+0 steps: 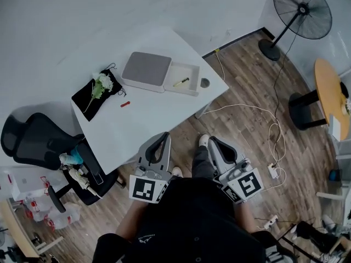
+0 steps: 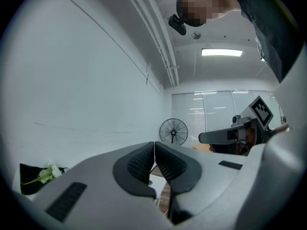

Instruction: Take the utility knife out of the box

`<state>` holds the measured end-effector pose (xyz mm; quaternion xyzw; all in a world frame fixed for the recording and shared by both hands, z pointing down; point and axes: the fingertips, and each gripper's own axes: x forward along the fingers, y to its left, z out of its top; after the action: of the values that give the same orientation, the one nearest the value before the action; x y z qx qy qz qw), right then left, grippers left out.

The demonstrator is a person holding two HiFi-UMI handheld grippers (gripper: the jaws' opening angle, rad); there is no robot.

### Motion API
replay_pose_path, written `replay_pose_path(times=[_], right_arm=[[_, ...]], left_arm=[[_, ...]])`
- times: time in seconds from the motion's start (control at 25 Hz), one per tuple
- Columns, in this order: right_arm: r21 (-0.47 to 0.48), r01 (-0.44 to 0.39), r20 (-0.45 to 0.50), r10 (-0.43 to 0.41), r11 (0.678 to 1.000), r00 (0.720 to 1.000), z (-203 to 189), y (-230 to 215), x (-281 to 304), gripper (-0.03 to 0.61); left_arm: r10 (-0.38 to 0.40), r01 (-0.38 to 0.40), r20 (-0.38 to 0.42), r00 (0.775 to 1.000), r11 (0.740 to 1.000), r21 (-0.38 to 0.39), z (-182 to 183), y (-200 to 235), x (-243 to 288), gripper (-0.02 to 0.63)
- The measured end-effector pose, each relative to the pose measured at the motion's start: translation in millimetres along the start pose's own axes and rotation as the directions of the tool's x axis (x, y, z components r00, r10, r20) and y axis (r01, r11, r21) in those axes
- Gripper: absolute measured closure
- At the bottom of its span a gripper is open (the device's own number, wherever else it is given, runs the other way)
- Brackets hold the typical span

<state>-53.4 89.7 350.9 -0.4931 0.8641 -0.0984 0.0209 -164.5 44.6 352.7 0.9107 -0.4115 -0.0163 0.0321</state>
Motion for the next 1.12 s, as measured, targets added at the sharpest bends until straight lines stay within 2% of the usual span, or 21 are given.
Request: replay_pose_path(times=[0.28,0.4,0.56,0.84,1.0,1.12], right_arm=[[0.015,-0.074,-0.016,0.074,0.997,0.997,13.9,-53.8,40.5,0.574],[0.021,-0.121,-0.017,0.122,0.992,0.992,24.6,-77.3,54.0,0.574],[0.021,-0.188,-0.024,0.189,0.982,0.982,34.6,-107.6,71.3,0.574],[0.014,-0.279,-0.046,0.279,0.960,0.959,43.3,-166.0,90.0,0.574],[-0.027,-0.323,-0.062,0.321,0.946,0.945,48.9,-199.6,95.7,0.574],[-0.032,-0.344,-0.045,0.343,0.938,0.938,57.2,-214.9,99.1,0.574]], left_arm=[[0.068,-0.068,0.004,0.998,0.998,-0.012,6.7,15.5,56.9,0.606],[0.103,-0.103,-0.011,0.995,0.995,0.017,8.9,16.4,80.8,0.606],[0.158,-0.158,-0.023,0.987,0.987,0.022,11.7,16.8,110.9,0.606],[0.209,-0.208,-0.020,0.978,0.977,0.041,9.4,10.4,166.4,0.606],[0.243,-0.243,0.029,0.970,0.970,0.003,15.2,-0.3,196.1,0.606],[0.254,-0.255,0.019,0.967,0.967,0.029,10.2,-4.5,207.8,0.606]])
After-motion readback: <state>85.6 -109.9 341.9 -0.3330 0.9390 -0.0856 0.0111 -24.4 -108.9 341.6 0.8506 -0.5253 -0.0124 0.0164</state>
